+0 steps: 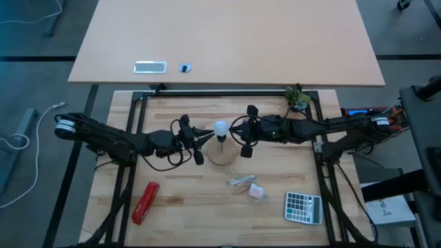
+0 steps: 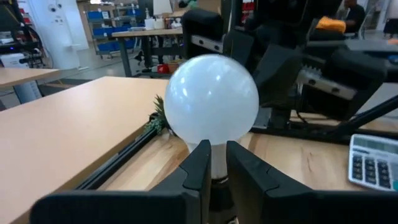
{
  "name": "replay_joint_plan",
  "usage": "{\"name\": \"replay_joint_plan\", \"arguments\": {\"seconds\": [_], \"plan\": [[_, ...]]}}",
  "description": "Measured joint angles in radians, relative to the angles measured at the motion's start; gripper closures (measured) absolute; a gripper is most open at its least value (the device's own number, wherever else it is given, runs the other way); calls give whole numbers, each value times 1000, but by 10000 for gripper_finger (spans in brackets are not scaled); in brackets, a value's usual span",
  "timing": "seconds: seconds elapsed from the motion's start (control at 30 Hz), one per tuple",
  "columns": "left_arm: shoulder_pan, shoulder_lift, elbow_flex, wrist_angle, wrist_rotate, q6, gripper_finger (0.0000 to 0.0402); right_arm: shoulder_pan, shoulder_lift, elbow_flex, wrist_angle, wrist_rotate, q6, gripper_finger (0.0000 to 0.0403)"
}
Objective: Screw lightbulb
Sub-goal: Insert the lightbulb into the lamp
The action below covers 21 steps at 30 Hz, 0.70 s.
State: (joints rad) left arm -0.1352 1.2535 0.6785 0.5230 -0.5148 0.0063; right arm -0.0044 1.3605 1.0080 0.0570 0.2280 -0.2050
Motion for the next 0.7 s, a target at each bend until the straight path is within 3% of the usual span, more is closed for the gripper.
{"name": "replay_joint_plan", "arguments": {"seconds": [0.7], "plan": [[17, 46, 21, -8, -2, -13, 361, 4, 0, 0, -1, -45, 30, 403]]}}
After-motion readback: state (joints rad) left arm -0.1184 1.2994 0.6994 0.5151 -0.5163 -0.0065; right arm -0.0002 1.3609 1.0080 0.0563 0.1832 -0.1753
